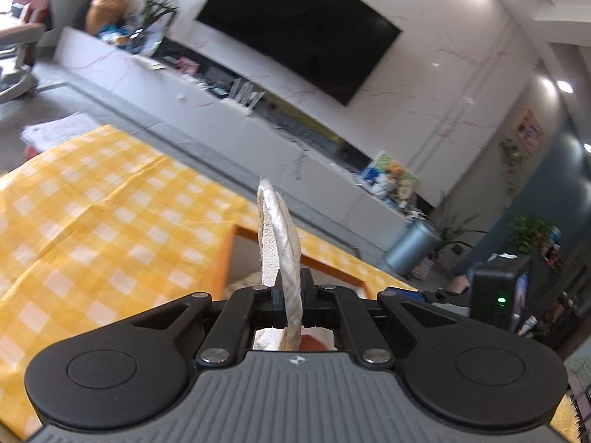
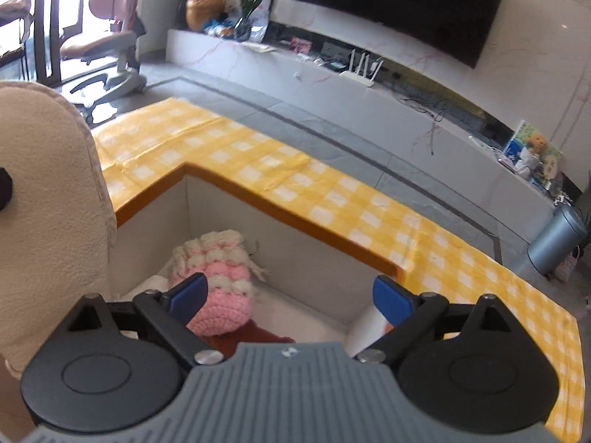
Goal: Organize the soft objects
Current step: 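Open the right gripper to drop the pink pouch into the orange box, then lower the beige pad into the orange box and open the left gripper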
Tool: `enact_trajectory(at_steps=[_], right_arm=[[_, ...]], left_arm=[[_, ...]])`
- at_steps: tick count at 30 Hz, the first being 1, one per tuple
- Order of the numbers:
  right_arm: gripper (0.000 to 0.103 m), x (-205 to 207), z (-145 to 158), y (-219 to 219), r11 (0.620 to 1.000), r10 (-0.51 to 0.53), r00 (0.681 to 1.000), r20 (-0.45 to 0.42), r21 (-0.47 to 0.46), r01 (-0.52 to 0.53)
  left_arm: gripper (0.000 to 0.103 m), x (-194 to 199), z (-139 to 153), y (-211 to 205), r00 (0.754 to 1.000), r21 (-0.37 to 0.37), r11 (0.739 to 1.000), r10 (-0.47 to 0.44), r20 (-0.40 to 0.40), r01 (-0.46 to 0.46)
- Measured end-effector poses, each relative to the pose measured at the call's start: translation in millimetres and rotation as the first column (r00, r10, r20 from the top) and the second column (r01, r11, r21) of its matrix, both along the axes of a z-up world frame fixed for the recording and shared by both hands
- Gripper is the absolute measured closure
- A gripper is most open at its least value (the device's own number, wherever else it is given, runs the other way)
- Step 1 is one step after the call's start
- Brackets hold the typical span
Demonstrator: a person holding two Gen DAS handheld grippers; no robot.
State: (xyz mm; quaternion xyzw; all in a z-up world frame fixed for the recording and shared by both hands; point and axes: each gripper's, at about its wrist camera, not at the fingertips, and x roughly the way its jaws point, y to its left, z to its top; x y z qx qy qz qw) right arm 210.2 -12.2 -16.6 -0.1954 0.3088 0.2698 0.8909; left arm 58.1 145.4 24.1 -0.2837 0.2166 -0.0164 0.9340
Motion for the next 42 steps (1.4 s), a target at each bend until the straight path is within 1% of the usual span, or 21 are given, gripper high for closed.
enact_trajectory(at_steps=[2, 5, 9, 11, 13, 14, 15, 17, 18, 23, 25, 28, 29, 30, 32, 33, 35, 37, 38, 40, 42], right_arm=[[0.007, -16.2, 12.7, -28.8, 0.997, -0.040, 0.999, 0.034, 0.061, 0.038], [0.007, -35.7, 25.4, -70.7, 0.990, -0.043, 0.997, 0.058, 0.135, 0.035], [0.007, -49.7, 28.2, -106.7, 0.980, -0.054, 0.996, 0.071, 0.197, 0.039], [0.007, -54.8, 25.9, -119.6, 0.973, -0.052, 0.996, 0.078, 0.229, 0.033], [0.007, -55.6, 23.1, -129.8, 0.963, -0.046, 0.996, 0.073, 0.268, 0.025], [0.007, -53.9, 22.1, -134.3, 0.957, -0.046, 0.997, 0.064, 0.290, 0.025], [0.007, -51.5, 22.1, -137.4, 0.950, -0.047, 0.997, 0.058, 0.310, 0.027], [0.007, -47.5, 23.4, -144.1, 0.939, -0.052, 0.997, 0.055, 0.342, 0.030], [0.007, -46.0, 24.1, -149.2, 0.934, -0.055, 0.997, 0.055, 0.356, 0.032], [0.007, -38.2, 23.5, -167.4, 0.909, -0.079, 0.996, 0.037, 0.412, 0.057], [0.007, -36.1, 20.6, -170.8, 0.905, -0.094, 0.995, 0.025, 0.418, 0.075], [0.007, -33.9, 14.7, -174.2, 0.908, -0.105, 0.994, 0.013, 0.409, 0.091], [0.007, -33.3, 12.7, -174.4, 0.909, -0.108, 0.994, 0.012, 0.405, 0.094], [0.007, -31.8, 11.3, -174.0, 0.910, -0.110, 0.994, 0.008, 0.403, 0.097], [0.007, -29.5, 9.3, -173.6, 0.909, -0.111, 0.994, -0.003, 0.404, 0.102], [0.007, -29.6, 8.8, -172.7, 0.909, -0.108, 0.994, -0.008, 0.404, 0.102], [0.007, -30.3, 7.4, -170.5, 0.914, -0.099, 0.995, -0.009, 0.395, 0.094], [0.007, -32.9, 6.8, -169.2, 0.919, -0.101, 0.995, 0.003, 0.383, 0.092], [0.007, -34.4, 7.0, -169.1, 0.921, -0.101, 0.995, 0.006, 0.379, 0.091], [0.008, -35.9, 7.6, -169.4, 0.918, -0.100, 0.995, 0.007, 0.387, 0.090], [0.008, -36.3, 8.6, -169.7, 0.913, -0.102, 0.995, 0.000, 0.398, 0.093]], left_arm=[[0.098, -1.2, 1.3, -10.1, 0.998, -0.007, 0.999, -0.052, 0.036, 0.052], [0.098, 7.8, 2.3, -29.7, 0.983, -0.015, 0.985, -0.168, 0.072, 0.169], [0.098, 37.1, -0.4, -54.2, 0.957, 0.001, 0.960, -0.280, 0.073, 0.281], [0.098, 57.8, -3.4, -61.5, 0.949, 0.010, 0.950, -0.312, 0.036, 0.312], [0.098, 84.9, -15.8, -63.3, 0.943, -0.017, 0.944, -0.330, -0.039, 0.330], [0.098, 97.7, -22.4, -63.8, 0.936, -0.040, 0.938, -0.345, -0.074, 0.343], [0.098, 111.4, -31.9, -63.3, 0.920, -0.067, 0.927, -0.373, -0.117, 0.368], [0.098, 129.9, -45.2, -65.2, 0.902, -0.096, 0.919, -0.394, -0.174, 0.383], [0.098, 136.3, -51.4, -67.2, 0.894, -0.093, 0.916, -0.401, -0.201, 0.390], [0.098, 163.4, -74.0, -76.0, 0.875, -0.062, 0.922, -0.382, -0.298, 0.382], [0.097, 171.0, -78.1, -82.9, 0.875, 0.012, 0.929, -0.343, -0.341, 0.369], [0.089, 173.5, -80.2, -91.7, 0.888, 0.121, 0.935, -0.269, -0.374, 0.334], [0.085, 171.8, -80.3, -93.3, 0.889, 0.142, 0.934, -0.256, -0.380, 0.329], [0.081, 168.3, -77.4, -94.9, 0.888, 0.160, 0.929, -0.252, -0.385, 0.334], [0.063, 158.6, -69.4, -95.3, 0.892, 0.179, 0.926, -0.248, -0.378, 0.333], [0.060, 152.2, -62.6, -94.6, 0.902, 0.183, 0.931, -0.233, -0.364, 0.315], [0.052, 138.5, -47.0, -88.8, 0.927, 0.182, 0.953, -0.169, -0.336, 0.240], [0.050, 122.1, -34.5, -84.2, 0.944, 0.192, 0.965, -0.110, -0.311, 0.176], [0.049, 114.4, -29.9, -83.3, 0.947, 0.196, 0.965, -0.107, -0.302, 0.172], [0.050, 105.0, -25.5, -85.3, 0.943, 0.185, 0.957, -0.163, -0.289, 0.222], [0.059, 107.1, -27.1, -88.8, 0.930, 0.160, 0.948, -0.221, -0.292, 0.275]])
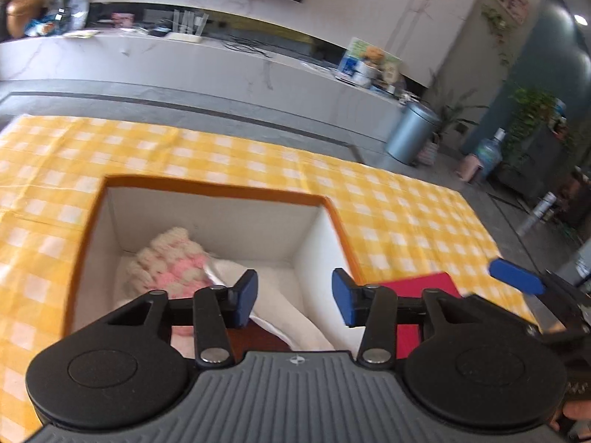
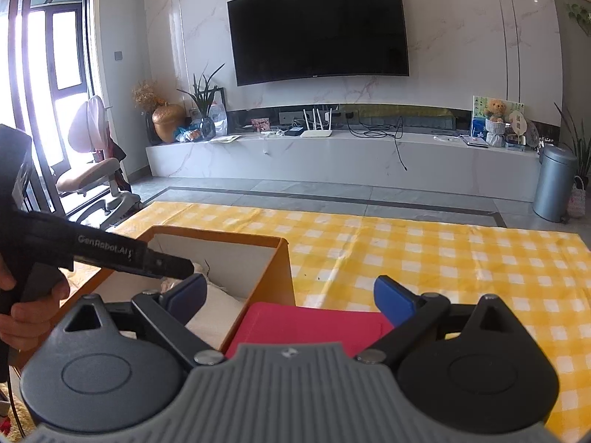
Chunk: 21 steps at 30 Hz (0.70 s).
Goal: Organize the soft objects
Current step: 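Lower the beige pad into the orange box and open the left gripper, then withdraw both open grippers from the orange box back over the table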
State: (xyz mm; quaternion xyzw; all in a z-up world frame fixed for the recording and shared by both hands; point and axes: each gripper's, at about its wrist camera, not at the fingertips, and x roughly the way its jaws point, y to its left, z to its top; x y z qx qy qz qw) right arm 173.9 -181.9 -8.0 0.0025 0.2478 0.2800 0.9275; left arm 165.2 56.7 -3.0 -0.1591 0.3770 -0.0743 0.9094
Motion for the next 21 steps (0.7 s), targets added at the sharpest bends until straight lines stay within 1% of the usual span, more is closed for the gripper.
enact_trajectory(at_steps=[2, 3, 4, 5, 7, 10, 13, 15, 16, 18, 19, 20, 21], right_arm=[[0.008, -1.6, 1.3, 0.3, 1.000, 0.004, 1.000, -0.002, 0.010, -0.004], [0.008, -2.9, 1.9, 1.1, 1.000, 0.007, 1.000, 0.001, 0.008, -0.007], [0.008, -4.6, 2.3, 2.1, 1.000, 0.009, 1.000, 0.006, 0.003, -0.009], [0.008, -6.0, 2.5, 3.1, 1.000, 0.010, 1.000, 0.011, -0.006, -0.010], [0.008, -8.8, 2.9, 4.3, 1.000, 0.015, 1.000, 0.022, -0.020, -0.015], [0.008, -8.2, 3.3, 4.6, 1.000, 0.016, 1.000, 0.019, -0.017, -0.015], [0.008, -5.7, 1.1, 4.6, 1.000, 0.018, 1.000, 0.001, -0.015, -0.018], [0.008, -5.6, -0.7, 5.0, 1.000, 0.014, 1.000, -0.002, -0.025, -0.014], [0.008, -5.5, -1.4, 5.1, 0.999, 0.012, 1.000, -0.003, -0.035, -0.012], [0.008, -5.7, -1.8, 5.1, 0.999, 0.001, 1.000, 0.000, -0.049, -0.001], [0.008, -5.4, -1.5, 4.7, 0.999, -0.004, 1.000, 0.001, -0.054, 0.004], [0.008, -5.2, -0.6, 4.8, 0.998, -0.007, 1.000, 0.002, -0.060, 0.007], [0.009, -5.4, 0.6, 5.0, 0.998, -0.011, 1.000, 0.007, -0.065, 0.012]], left_arm=[[0.074, 9.8, -8.1, -8.6, 0.999, 0.019, 1.000, -0.005, -0.049, 0.006], [0.076, 16.5, -12.5, -13.9, 0.996, 0.043, 0.999, 0.011, -0.090, -0.007], [0.082, 20.2, -17.1, -17.0, 0.992, 0.059, 0.998, 0.030, -0.124, -0.023], [0.083, 20.4, -20.7, -17.4, 0.990, 0.062, 0.998, 0.038, -0.135, -0.030], [0.083, 19.4, -22.6, -18.2, 0.992, 0.055, 0.998, 0.037, -0.122, -0.030], [0.083, 20.8, -21.4, -23.4, 0.993, 0.083, 0.996, 0.042, -0.107, -0.033], [0.083, 31.7, -30.8, -28.3, 0.991, 0.090, 0.996, 0.031, -0.133, -0.020], [0.083, 37.7, -39.3, -27.7, 0.988, 0.065, 0.998, 0.026, -0.155, -0.017], [0.083, 38.1, -40.4, -25.3, 0.987, 0.047, 0.998, 0.043, -0.158, -0.036], [0.082, 32.2, -34.0, -18.2, 0.989, -0.011, 0.997, 0.077, -0.124, -0.079], [0.077, 26.9, -25.8, -16.1, 0.993, -0.035, 0.996, 0.080, -0.088, -0.083], [0.068, 21.5, -17.4, -15.4, 0.995, -0.041, 0.996, 0.081, -0.052, -0.083], [0.064, 15.5, -7.5, -16.5, 0.996, -0.033, 0.996, 0.088, -0.018, -0.088]])
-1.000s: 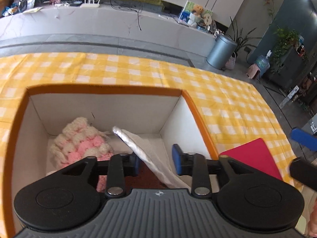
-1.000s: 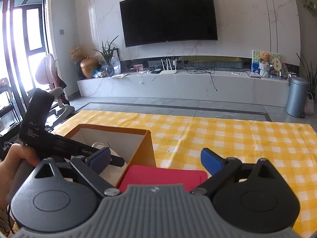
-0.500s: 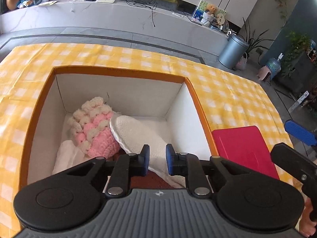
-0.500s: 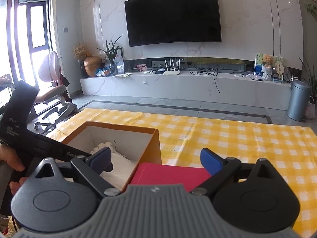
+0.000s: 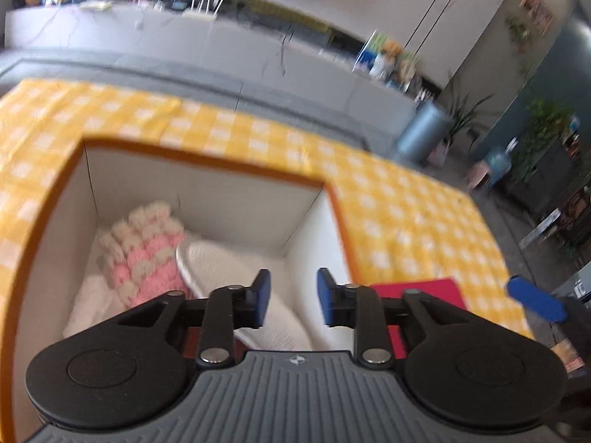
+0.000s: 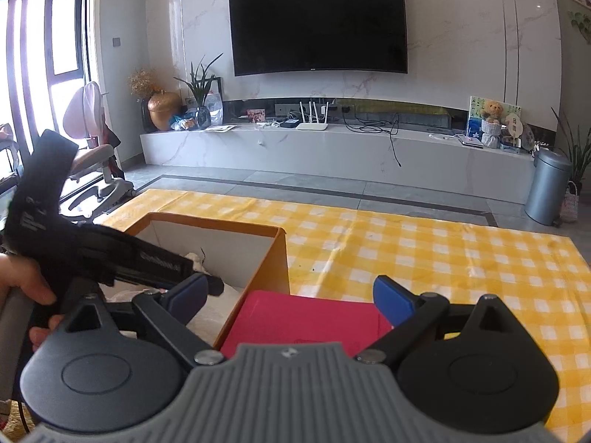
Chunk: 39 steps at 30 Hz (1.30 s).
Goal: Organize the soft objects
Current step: 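Withdraw both open grippers from the orange box back over the table, then reach the left gripper to the plastic-wrapped bundle while right reaches the white mesh bag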
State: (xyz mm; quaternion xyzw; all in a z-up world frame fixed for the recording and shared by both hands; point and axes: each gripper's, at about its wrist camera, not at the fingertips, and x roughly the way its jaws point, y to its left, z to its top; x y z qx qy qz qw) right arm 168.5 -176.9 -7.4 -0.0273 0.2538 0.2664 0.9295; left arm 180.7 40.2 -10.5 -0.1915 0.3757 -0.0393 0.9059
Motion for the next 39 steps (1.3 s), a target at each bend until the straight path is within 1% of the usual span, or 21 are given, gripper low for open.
enact_trajectory(at_steps=[1, 2, 5, 7, 9, 10, 12, 14, 16, 17, 19, 22, 24, 26, 28, 29, 30, 32, 34, 37, 39], right_arm=[[0.009, -0.9, 1.6, 0.3, 1.000, -0.006, 1.000, 0.006, -0.006, 0.006], [0.010, -2.1, 3.3, 0.9, 1.000, -0.012, 1.000, 0.011, -0.012, 0.012], [0.010, -7.3, 9.5, 2.9, 0.999, -0.028, 0.999, 0.019, -0.026, 0.029], [0.010, -10.8, 15.1, 3.4, 0.999, -0.035, 0.999, 0.028, -0.037, 0.036], [0.010, -16.5, 22.9, 2.7, 0.998, -0.041, 0.998, 0.056, -0.055, 0.044], [0.010, -19.2, 27.1, 1.0, 0.996, -0.055, 0.996, 0.073, -0.062, 0.060], [0.010, -24.1, 36.1, -3.5, 0.993, -0.083, 0.993, 0.089, -0.075, 0.089], [0.010, -30.9, 45.0, -11.6, 0.992, -0.098, 0.989, 0.108, -0.074, 0.107], [0.009, -37.5, 53.1, -22.1, 0.989, -0.116, 0.985, 0.125, -0.073, 0.126], [0.009, -40.3, 55.9, -27.9, 0.987, -0.132, 0.982, 0.132, -0.076, 0.143], [0.007, -47.1, 58.4, -41.3, 0.977, -0.185, 0.971, 0.150, -0.078, 0.198], [0.007, -54.1, 52.2, -71.1, 0.958, -0.271, 0.955, 0.124, -0.059, 0.280], [0.007, -55.8, 42.6, -95.8, 0.943, -0.327, 0.942, 0.075, -0.036, 0.331], [0.007, -55.1, 31.6, -118.5, 0.917, -0.396, 0.918, 0.025, -0.035, 0.397], [0.007, -53.9, 23.1, -137.0, 0.894, -0.446, 0.895, -0.006, -0.053, 0.446], [0.007, -54.1, 19.0, -146.5, 0.883, -0.468, 0.884, -0.020, -0.064, 0.466], [0.007, -53.5, 16.1, -153.9, 0.873, -0.485, 0.874, -0.030, -0.076, 0.481], [0.007, -50.8, 7.0, -165.7, 0.847, -0.526, 0.850, -0.037, -0.119, 0.518], [0.007, -44.2, -3.4, -172.6, 0.827, -0.549, 0.834, -0.052, -0.175, 0.534], [0.007, -37.5, -17.0, -176.9, 0.825, -0.546, 0.834, -0.075, -0.223, 0.520], [0.007, -32.2, -26.2, -180.1, 0.826, -0.546, 0.832, -0.098, -0.232, 0.514]], left_arm=[[0.057, -6.6, 9.9, -2.8, 1.000, 0.019, 1.000, 0.011, 0.028, -0.011], [0.053, -13.2, 17.1, -4.5, 0.998, 0.037, 0.999, 0.022, 0.052, -0.024], [0.047, -35.3, 39.2, -14.5, 0.992, 0.076, 0.996, 0.041, 0.118, -0.050], [0.040, -45.3, 49.2, -19.4, 0.992, 0.064, 0.997, 0.025, 0.123, -0.033], [0.037, -54.7, 59.3, -23.1, 0.992, 0.025, 0.999, 0.019, 0.127, -0.023], [0.037, -60.4, 64.6, -25.5, 0.990, 0.026, 0.999, 0.016, 0.137, -0.019], [0.037, -72.6, 74.4, -31.6, 0.986, 0.068, 0.998, -0.004, 0.169, -0.008], [0.032, -85.8, 82.2, -35.4, 0.979, 0.098, 0.995, 0.011, 0.206, -0.031], [0.027, -99.3, 88.8, -35.9, 0.971, 0.091, 0.994, 0.033, 0.236, -0.056], [0.023, -105.9, 92.0, -36.6, 0.967, 0.077, 0.995, 0.036, 0.252, -0.058], [0.019, -115.1, 95.8, -38.3, 0.960, 0.055, 0.997, 0.032, 0.278, -0.050], [0.015, -127.9, 93.8, -45.0, 0.947, 0.063, 0.996, 0.034, 0.318, -0.057], [0.014, -133.6, 88.9, -51.3, 0.939, 0.078, 0.994, 0.041, 0.342, -0.072], [0.014, -134.7, 84.2, -60.8, 0.940, 0.105, 0.991, 0.041, 0.338, -0.081], [0.014, -138.5, 80.6, -76.1, 0.927, 0.146, 0.983, 0.048, 0.373, -0.109], [0.014, -141.4, 79.3, -86.8, 0.914, 0.184, 0.975, 0.043, 0.403, -0.127], [0.013, -143.4, 77.3, -98.0, 0.909, 0.226, 0.964, 0.033, 0.415, -0.138], [0.012, -141.7, 71.5, -118.1, 0.915, 0.283, 0.950, 0.010, 0.403, -0.135], [0.011, -140.2, 60.8, -135.7, 0.929, 0.300, 0.948, -0.013, 0.370, -0.106], [0.011, -134.1, 41.1, -160.6, 0.950, 0.303, 0.952, -0.048, 0.308, -0.050], [0.011, -132.5, 28.3, -176.2, 0.952, 0.302, 0.953, -0.094, 0.291, 0.002]])
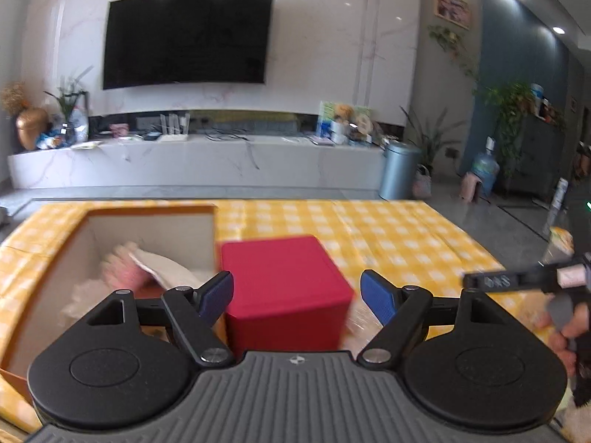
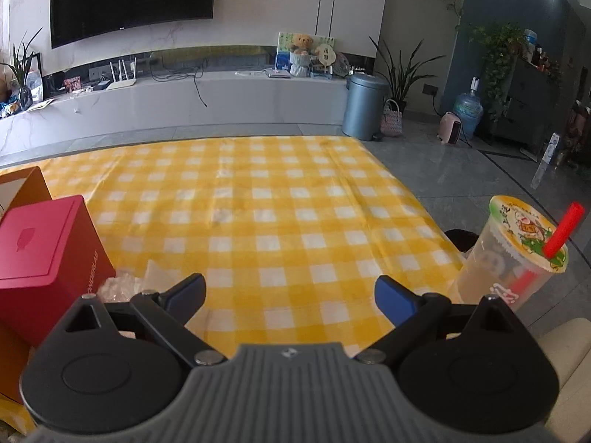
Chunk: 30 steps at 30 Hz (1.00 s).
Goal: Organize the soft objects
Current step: 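Reach the left gripper to the plastic-wrapped bundle while right reaches the white mesh bag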
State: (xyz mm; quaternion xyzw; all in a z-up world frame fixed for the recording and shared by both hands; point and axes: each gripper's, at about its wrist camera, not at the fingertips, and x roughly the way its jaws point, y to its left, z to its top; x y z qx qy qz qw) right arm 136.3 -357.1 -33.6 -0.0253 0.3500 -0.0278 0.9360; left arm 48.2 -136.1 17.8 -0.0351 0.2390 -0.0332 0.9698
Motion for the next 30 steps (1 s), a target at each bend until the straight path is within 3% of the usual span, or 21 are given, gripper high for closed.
enact_trajectory(at_steps=[5, 8, 19, 24, 30], right_arm=[[0.007, 11.3, -18.0, 2.1, 1.000, 0.017, 0.997, -0.073, 0.025, -0.015], [0.007, 13.2, -23.0, 4.2, 1.000, 0.023, 0.996, -0.092, 0.018, -0.022], [0.006, 39.7, -48.0, -0.3, 0.990, 0.036, 0.980, -0.197, 0.141, -0.008], [0.006, 49.1, -57.2, 2.6, 0.966, 0.096, 0.965, -0.242, 0.257, -0.032], [0.006, 40.8, -55.1, 12.3, 0.913, 0.227, 0.935, -0.271, 0.392, -0.108]], left_arm=[[0.009, 1.8, -30.4, -23.4, 0.990, -0.032, 0.991, -0.133, -0.046, 0.132], [0.008, 3.7, -48.2, -32.3, 0.981, -0.013, 0.983, -0.181, -0.073, 0.181], [0.008, 7.2, -99.7, -48.1, 0.958, 0.063, 0.976, -0.191, -0.214, 0.208], [0.008, 10.6, -111.1, -52.1, 0.953, 0.090, 0.972, -0.189, -0.239, 0.215], [0.008, 12.2, -105.6, -43.7, 0.947, 0.047, 0.971, -0.216, -0.237, 0.233]])
